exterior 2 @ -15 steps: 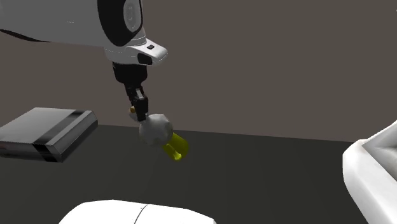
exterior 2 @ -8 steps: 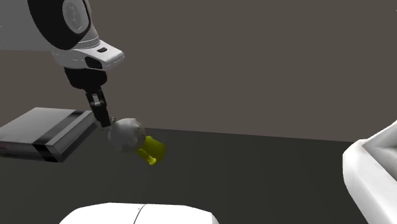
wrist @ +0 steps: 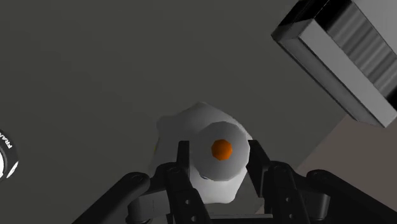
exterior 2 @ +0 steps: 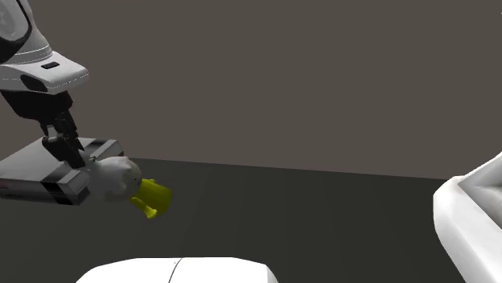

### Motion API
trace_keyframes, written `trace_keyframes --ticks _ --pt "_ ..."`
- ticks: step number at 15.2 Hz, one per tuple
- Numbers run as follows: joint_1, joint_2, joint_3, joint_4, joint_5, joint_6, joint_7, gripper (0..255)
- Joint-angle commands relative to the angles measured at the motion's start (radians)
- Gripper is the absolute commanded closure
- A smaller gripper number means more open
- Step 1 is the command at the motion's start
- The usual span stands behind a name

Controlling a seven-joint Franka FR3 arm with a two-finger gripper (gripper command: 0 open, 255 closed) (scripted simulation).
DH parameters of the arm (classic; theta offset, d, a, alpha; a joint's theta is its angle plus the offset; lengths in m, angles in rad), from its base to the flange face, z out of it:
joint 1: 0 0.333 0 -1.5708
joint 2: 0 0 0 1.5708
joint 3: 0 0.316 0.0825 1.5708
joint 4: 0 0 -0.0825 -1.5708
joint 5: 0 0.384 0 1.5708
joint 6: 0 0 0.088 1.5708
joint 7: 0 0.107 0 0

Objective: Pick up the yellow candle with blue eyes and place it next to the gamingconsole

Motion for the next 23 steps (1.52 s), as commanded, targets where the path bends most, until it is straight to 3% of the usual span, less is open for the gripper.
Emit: trace_keyframes --ticks 1,8,14,17,20,22,23 --pt "0.005 0.02 0.057 0.029 0.027 0.013 0.053 255" --pt "-0.029 0.117 0.249 0.182 0.073 0.041 0.222 255" --pt "-0.122 0.219 0.449 0.351 0.073 0.064 0.371 255" --pt "-0.202 0.269 0.574 0.45 0.06 0.072 0.446 255" --pt "-0.316 0.309 0.723 0.56 0.045 0.071 0.518 255" --pt "-0.412 0.319 0.834 0.641 0.042 0.062 0.559 255" --pt "-0.51 0.316 0.94 0.724 0.045 0.047 0.593 255"
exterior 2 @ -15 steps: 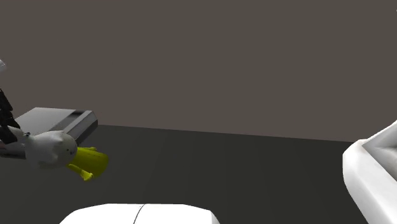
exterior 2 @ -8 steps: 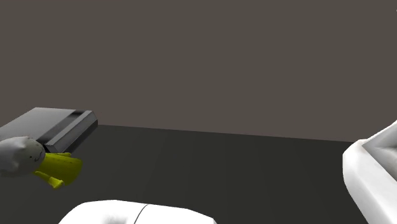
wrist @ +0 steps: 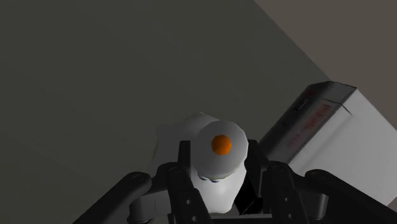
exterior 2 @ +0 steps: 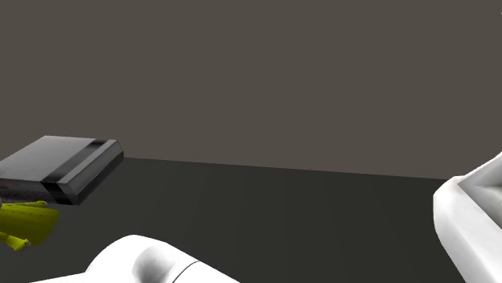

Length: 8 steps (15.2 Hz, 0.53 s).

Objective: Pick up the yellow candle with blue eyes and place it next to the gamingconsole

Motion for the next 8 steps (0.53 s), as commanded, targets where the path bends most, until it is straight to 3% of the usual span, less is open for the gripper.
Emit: trace_keyframes --ticks 1,8 --pt "-0.065 -0.008 0.07 0.056 0.009 -0.011 0.024 255" --pt "-0.065 -0.03 0.102 -0.02 0.043 0.067 0.003 255"
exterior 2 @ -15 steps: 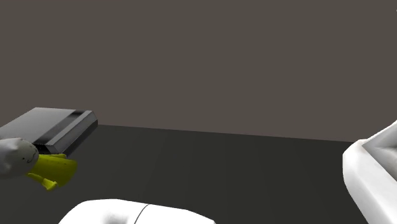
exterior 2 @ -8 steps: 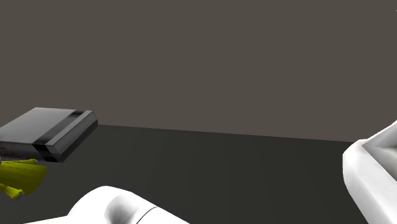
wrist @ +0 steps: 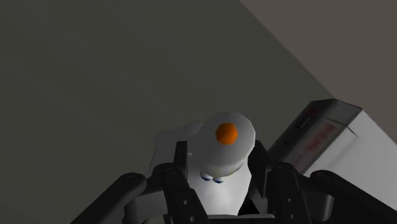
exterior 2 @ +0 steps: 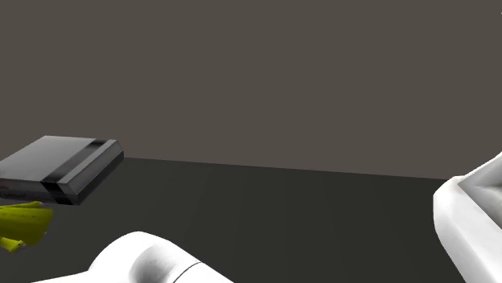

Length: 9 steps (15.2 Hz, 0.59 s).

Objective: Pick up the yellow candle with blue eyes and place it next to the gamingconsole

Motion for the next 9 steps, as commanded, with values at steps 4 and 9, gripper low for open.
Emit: trace_keyframes --ticks 4,9 --pt "-0.005 -0.017 0.031 -0.063 0.024 0.054 -0.014 255" --pt "-0.017 -0.064 0.052 -0.102 0.084 0.09 -0.049 255"
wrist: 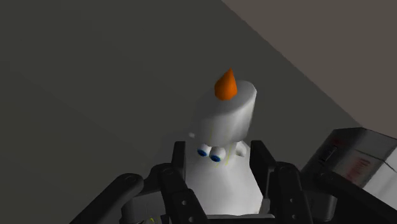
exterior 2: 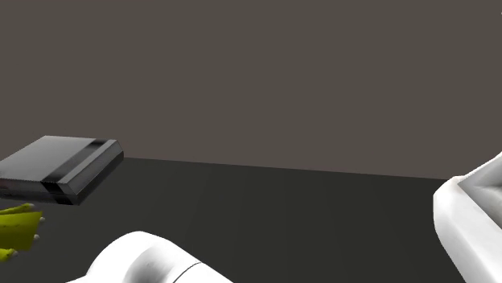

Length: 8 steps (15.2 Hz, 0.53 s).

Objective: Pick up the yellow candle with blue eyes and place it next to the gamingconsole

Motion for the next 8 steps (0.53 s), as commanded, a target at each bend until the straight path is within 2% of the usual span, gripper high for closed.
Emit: trace_keyframes --ticks 1,5,8 --pt "-0.013 -0.041 0.002 -0.029 -0.057 -0.009 -0.029 255" --pt "-0.021 -0.167 -0.022 -0.045 0.08 -0.04 -0.104 255" --pt "-0.03 -0.182 0.001 -0.063 0.105 -0.016 -0.116 255"
